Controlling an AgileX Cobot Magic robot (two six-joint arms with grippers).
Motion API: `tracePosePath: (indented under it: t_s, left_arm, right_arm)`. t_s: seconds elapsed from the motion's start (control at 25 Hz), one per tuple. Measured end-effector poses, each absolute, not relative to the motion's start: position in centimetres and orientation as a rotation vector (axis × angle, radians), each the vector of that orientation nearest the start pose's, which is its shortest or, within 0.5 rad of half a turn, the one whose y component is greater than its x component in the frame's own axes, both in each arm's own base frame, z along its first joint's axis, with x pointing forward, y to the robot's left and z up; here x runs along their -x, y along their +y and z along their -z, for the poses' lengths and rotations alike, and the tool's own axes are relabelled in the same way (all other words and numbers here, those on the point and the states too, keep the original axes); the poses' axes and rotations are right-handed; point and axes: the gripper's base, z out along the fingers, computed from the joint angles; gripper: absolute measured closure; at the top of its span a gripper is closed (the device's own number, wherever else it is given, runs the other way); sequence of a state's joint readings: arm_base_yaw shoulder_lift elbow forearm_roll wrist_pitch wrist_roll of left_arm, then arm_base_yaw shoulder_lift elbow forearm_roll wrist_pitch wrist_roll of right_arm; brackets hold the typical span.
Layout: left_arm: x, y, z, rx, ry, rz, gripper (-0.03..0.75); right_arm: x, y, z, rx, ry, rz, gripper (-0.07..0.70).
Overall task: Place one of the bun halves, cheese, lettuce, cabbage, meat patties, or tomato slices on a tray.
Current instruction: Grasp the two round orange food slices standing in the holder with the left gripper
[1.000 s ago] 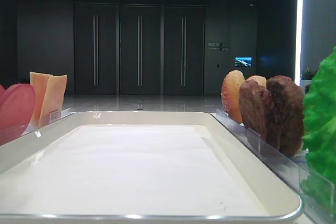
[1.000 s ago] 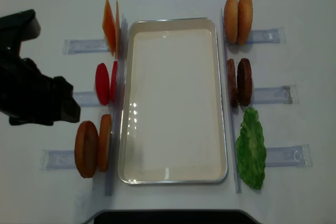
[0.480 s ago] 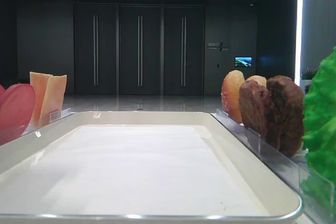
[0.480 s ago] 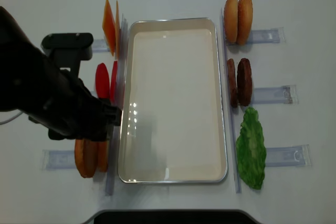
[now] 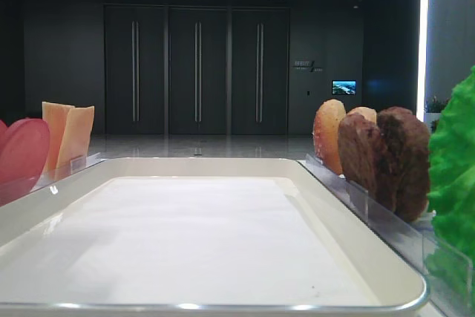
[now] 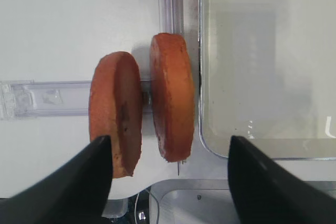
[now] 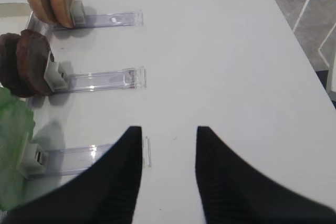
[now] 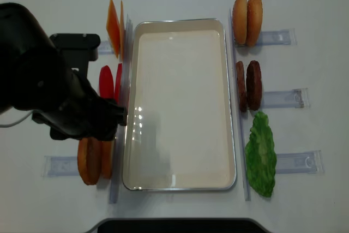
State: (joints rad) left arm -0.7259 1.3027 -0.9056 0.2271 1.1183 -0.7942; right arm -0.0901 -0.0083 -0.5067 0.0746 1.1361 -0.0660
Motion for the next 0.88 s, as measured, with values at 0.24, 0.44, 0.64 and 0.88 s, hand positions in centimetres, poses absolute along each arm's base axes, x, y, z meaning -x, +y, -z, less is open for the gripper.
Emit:
tracePosePath:
  t_s: [0.24, 0.44, 0.64, 0.88]
  left_arm:
    - [-18.8, -14.3, -24.5, -0.041, 2.918, -0.103, 0.19]
    - [-19.7, -15.3, -22.6, -0.063, 2.951, -0.123, 0.19]
    - [-20.1, -15.6, -21.3, -0.081, 2.988, -0.165, 0.19]
    - [-20.3, -15.7, -20.8, -0.094, 2.999, -0.203, 0.19]
  right_arm:
    - [1.0, 0.7, -27.3, -0.018, 2.102, 0.004, 0.388]
    - [1.0, 0.7, -27.3, -0.018, 2.102, 0.004, 0.388]
    - [1.0, 0.7, -27.3, -0.018, 2.102, 0.004, 0.388]
    - [1.0, 0.7, -27.3, -0.018, 2.102, 0.004, 0.388]
